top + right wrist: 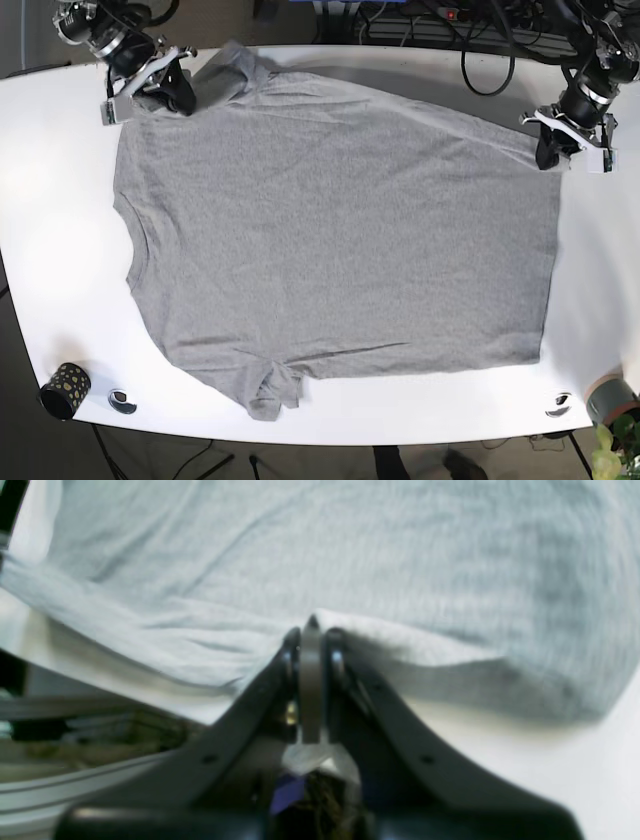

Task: Fold the T-shirt properly
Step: 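Pull the grasped shoulder edge with both grippers to straighten the shirt, then lift the shoulder edge with both grippers and fold it over the shirt body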

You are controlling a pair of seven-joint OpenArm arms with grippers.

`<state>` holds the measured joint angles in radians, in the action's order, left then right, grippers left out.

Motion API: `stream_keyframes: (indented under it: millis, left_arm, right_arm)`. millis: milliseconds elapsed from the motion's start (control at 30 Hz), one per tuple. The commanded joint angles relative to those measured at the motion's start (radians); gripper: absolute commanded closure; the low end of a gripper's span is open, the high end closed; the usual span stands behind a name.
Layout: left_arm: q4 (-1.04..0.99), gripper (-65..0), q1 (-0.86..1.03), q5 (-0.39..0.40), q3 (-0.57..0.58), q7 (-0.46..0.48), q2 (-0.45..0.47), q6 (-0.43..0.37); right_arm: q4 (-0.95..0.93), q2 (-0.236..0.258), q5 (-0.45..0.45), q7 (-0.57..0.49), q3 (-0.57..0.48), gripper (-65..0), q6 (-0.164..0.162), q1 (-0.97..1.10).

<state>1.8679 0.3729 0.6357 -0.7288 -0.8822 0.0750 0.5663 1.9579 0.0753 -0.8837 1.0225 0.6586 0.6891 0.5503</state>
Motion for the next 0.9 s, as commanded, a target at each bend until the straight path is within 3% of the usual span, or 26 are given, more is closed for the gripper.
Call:
stream_keyframes:
  millis: [0, 233, 433, 867]
  left_arm:
    - [0.009, -1.1, -0.048, 0.014, -0.007, 0.005, 0.009, 0.005]
    - [-0.08, -1.1, -0.139, 0.014, -0.007, -0.009, 0.012, 0.005]
    - [-0.161, -1.1, -0.206, 0.013, -0.005, -0.009, 0.021, 0.005]
    - [-0.448, -1.1, -0.418, 0.013, 0.03, -0.005, 0.141, 0.005]
  right_arm:
    - [-0.022, 0.027, -0.007, 0.005, 0.002, 0.0, 0.009, -0.06]
    - [-0.091, 0.031, 0.034, 0.025, 0.0, 0.0, 0.009, -0.253]
    - [-0.162, 0.033, 0.128, 0.025, -0.001, 0.0, 0.009, -0.399]
    - [-0.447, 0.079, 0.297, -0.008, -0.089, 0.0, 0.009, -0.634]
